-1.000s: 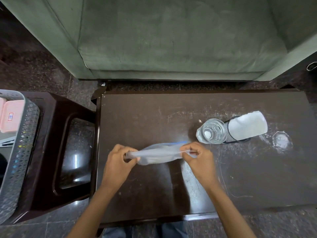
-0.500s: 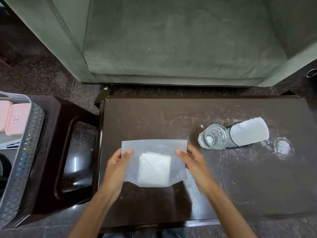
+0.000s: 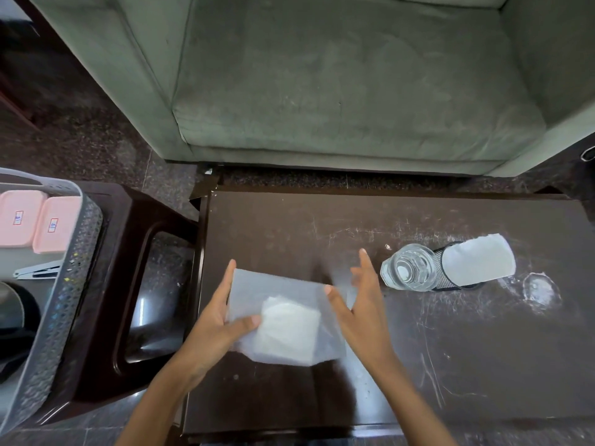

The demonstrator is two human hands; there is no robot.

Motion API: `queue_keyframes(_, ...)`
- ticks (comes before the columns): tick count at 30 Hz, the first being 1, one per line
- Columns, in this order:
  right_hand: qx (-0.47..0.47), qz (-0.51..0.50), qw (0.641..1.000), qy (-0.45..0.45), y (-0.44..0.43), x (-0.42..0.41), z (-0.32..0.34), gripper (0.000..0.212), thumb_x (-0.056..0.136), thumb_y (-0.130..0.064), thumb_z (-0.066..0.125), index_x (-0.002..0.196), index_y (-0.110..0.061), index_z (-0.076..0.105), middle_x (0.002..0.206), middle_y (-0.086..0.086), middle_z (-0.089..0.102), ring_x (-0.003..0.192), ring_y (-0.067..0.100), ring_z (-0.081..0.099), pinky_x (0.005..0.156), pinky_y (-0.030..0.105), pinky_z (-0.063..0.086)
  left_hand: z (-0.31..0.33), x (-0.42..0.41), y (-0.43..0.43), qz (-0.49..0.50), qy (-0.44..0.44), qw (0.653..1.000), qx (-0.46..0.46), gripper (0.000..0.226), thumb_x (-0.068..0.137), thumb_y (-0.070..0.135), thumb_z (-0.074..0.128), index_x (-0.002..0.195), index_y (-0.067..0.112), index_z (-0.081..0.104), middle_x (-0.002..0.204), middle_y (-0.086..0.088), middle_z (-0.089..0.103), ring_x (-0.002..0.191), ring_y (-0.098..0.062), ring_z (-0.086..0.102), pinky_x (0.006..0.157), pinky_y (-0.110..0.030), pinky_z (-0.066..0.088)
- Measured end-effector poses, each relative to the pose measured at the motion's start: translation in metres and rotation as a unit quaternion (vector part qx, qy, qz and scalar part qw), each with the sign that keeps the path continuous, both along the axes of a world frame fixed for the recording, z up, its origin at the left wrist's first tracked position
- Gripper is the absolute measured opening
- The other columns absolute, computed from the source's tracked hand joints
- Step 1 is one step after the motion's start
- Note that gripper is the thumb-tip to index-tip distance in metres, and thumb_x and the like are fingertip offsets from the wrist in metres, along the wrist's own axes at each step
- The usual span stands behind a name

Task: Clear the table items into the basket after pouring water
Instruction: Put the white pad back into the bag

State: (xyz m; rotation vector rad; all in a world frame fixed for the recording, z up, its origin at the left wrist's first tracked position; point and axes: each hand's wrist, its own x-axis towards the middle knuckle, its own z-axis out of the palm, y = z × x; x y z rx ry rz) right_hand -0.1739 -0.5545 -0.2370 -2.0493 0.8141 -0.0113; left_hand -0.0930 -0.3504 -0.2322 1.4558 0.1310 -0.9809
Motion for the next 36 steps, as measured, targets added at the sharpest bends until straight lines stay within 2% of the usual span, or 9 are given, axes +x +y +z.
queue_keyframes(2,-0.083,0.131,0.988,-0.006,-0.004,0.015,0.014,0.069,0.081,-0.053,0.05,0.142,-0.025,0.031,0.138,-0.006,0.043,0.127,0.011,0.037,0.103,0.028,0.03,0.001,0.0,0.001,-0.031,-0.015,0.999,0.001,0.097,0.075,0.01,0.07,0.139,0.052,0.011,0.13,0.008,0.056,0.108,-0.007,0.063,0.078,-0.027,0.057)
queue_keyframes(4,-0.005,0.239,0.969,0.056,-0.003,0.035,0.022,0.06,0.082,-0.054,0.054,0.135,-0.028,0.041,0.13,-0.008,0.051,0.122,0.01,0.042,0.1,0.027,0.035,0.002,-0.001,-0.001,-0.063,-0.008,0.998,-0.017,0.096,0.075,0.01,0.069,0.141,0.049,0.011,0.131,0.006,0.056,0.111,-0.008,0.062,0.08,-0.024,0.055)
queue_keyframes(8,0.239,0.309,0.908,0.15,0.004,0.059,0.018,0.027,0.084,-0.033,0.066,0.086,-0.007,0.061,0.071,-0.001,0.056,0.06,0.006,0.052,0.055,0.018,0.041,0.004,-0.001,0.0,-0.082,-0.001,0.996,-0.035,0.095,0.077,0.012,0.073,0.141,0.048,0.014,0.13,0.006,0.059,0.114,-0.011,0.061,0.084,-0.028,0.055)
queue_keyframes(11,0.286,0.238,0.921,0.115,0.014,0.061,0.01,0.032,0.082,-0.02,0.07,0.058,-0.012,0.05,0.051,-0.007,0.047,0.043,0.002,0.042,0.043,0.015,0.032,0.006,-0.001,0.01,-0.06,0.001,0.998,-0.008,0.09,0.077,0.015,0.074,0.138,0.051,0.019,0.118,0.001,0.068,0.107,-0.016,0.066,0.081,-0.035,0.057)
queue_keyframes(17,0.332,0.26,0.902,0.092,0.033,0.081,0.036,0.015,0.076,-0.018,0.075,0.086,-0.017,0.064,0.068,-0.004,0.069,0.058,0.009,0.064,0.052,0.019,0.047,0.027,0.01,0.047,0.063,-0.028,0.997,0.019,0.036,0.081,0.003,0.068,0.107,0.026,0.057,0.098,-0.003,0.074,0.083,-0.019,0.072,0.068,-0.035,0.061)
queue_keyframes(20,0.334,0.345,0.86,0.175,0.033,0.088,0.048,0.058,0.069,-0.01,0.08,0.12,-0.025,0.055,0.103,0.008,0.071,0.088,0.023,0.069,0.07,0.033,0.056,0.038,0.018,0.064,0.111,-0.102,0.987,0.062,0.031,0.082,-0.005,0.062,0.1,0.02,0.057,0.083,0.008,0.075,0.07,-0.012,0.071,0.056,-0.024,0.058)
queue_keyframes(28,0.478,0.104,0.872,0.002,0.106,0.103,0.071,0.066,0.04,-0.023,0.091,0.101,-0.015,0.068,0.1,0.012,0.071,0.082,0.027,0.068,0.063,0.031,0.056,0.068,0.04,0.118,0.267,-0.147,0.948,0.095,0.049,0.079,-0.007,0.064,0.103,0.034,0.051,0.079,0.006,0.075,0.077,-0.009,0.068,0.074,-0.031,0.052)
queue_keyframes(33,0.462,0.184,0.866,0.051,0.131,0.108,0.105,0.034,0.057,-0.001,0.075,0.09,-0.006,0.072,0.087,0.013,0.072,0.077,0.025,0.069,0.059,0.028,0.055,0.106,0.049,0.146,0.275,-0.134,0.949,0.082,0.06,0.061,0.019,0.067,0.116,0.034,0.049,0.115,-0.008,0.066,0.097,-0.017,0.064,0.085,-0.032,0.05)
queue_keyframes(36,0.419,0.218,0.881,0.008,0.139,0.132,0.136,0.032,0.055,0.004,0.067,0.083,-0.009,0.074,0.078,0.01,0.073,0.066,0.02,0.069,0.054,0.023,0.055,0.147,0.051,0.167,0.189,-0.183,0.964,0.035,0.077,0.056,0.039,0.069,0.127,0.041,0.04,0.132,0.015,0.055,0.118,0.0,0.054,0.105,-0.032,0.042)
